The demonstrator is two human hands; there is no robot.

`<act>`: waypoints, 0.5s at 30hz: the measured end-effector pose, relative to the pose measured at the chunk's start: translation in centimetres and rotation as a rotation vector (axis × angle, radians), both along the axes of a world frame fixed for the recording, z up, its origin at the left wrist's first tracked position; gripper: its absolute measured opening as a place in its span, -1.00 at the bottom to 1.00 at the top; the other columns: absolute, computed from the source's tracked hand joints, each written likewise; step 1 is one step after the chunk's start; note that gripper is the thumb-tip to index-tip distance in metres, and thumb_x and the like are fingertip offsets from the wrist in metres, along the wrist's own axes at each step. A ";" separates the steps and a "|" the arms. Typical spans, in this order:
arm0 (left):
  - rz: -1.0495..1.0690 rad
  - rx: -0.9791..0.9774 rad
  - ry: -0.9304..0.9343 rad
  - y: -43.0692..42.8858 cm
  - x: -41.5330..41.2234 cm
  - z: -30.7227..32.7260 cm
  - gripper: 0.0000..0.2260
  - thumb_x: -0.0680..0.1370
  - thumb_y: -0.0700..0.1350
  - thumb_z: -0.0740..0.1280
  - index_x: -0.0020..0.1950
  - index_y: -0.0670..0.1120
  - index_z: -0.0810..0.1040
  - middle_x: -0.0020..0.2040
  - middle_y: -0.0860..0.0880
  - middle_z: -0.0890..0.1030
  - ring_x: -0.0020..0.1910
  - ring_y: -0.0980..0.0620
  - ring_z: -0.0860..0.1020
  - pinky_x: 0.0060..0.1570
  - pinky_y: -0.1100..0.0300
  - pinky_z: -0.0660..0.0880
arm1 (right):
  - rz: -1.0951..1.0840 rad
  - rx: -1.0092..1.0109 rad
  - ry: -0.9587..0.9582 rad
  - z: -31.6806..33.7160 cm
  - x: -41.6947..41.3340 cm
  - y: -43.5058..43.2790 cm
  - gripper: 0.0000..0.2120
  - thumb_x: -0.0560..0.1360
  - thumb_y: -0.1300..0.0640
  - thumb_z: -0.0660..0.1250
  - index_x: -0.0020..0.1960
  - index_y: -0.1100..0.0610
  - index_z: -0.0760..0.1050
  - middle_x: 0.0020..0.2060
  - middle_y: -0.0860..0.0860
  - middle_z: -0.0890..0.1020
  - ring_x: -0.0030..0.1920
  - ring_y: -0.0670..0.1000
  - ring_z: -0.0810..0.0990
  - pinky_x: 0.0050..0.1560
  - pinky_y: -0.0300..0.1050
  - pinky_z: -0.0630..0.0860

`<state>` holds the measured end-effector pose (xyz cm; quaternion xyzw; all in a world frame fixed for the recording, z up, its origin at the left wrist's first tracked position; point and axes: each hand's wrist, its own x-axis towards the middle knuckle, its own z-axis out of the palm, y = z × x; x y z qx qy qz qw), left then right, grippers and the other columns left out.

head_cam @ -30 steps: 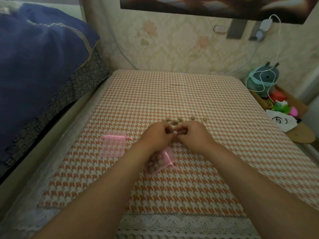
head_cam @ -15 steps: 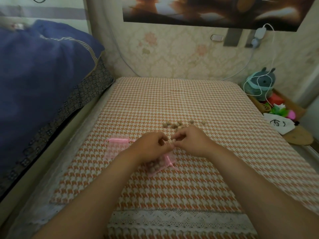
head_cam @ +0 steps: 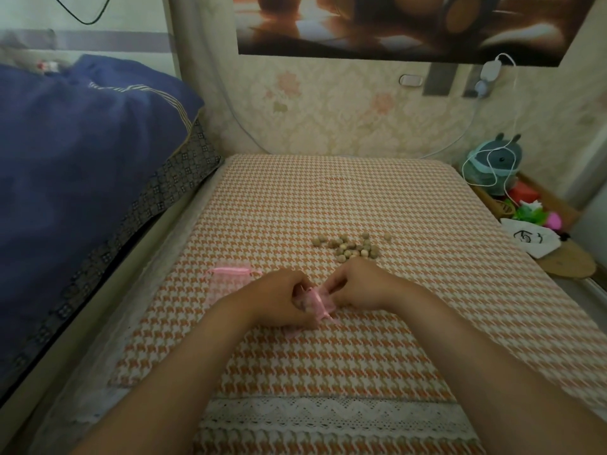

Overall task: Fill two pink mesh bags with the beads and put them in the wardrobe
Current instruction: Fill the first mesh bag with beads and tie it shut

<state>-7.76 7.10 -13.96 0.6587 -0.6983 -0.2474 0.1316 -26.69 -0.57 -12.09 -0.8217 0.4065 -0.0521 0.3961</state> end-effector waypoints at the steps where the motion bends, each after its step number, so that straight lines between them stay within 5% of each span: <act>1: -0.005 0.001 -0.003 -0.1 0.0 0.0 -0.56 0.34 0.13 0.59 0.11 0.04 0.53 -0.05 0.08 0.52 -0.13 0.09 0.51 -0.11 0.14 0.50 | 0.007 0.015 -0.008 0.1 0.0 0.0 -0.87 0.43 0.17 0.54 -0.03 0.02 0.76 -0.42 -0.08 0.66 -0.44 -0.17 0.45 -0.34 -0.21 0.43; 15: -0.035 0.049 -0.030 -0.1 0.0 0.6 -0.53 0.37 0.17 0.56 0.16 0.03 0.50 0.03 0.04 0.53 -0.01 0.00 0.55 0.02 -0.01 0.55 | -0.031 0.188 0.026 0.4 0.0 -0.1 -0.60 0.52 0.45 0.21 0.09 0.12 0.72 -0.52 0.07 0.57 -0.47 -0.01 0.46 -0.40 -0.18 0.40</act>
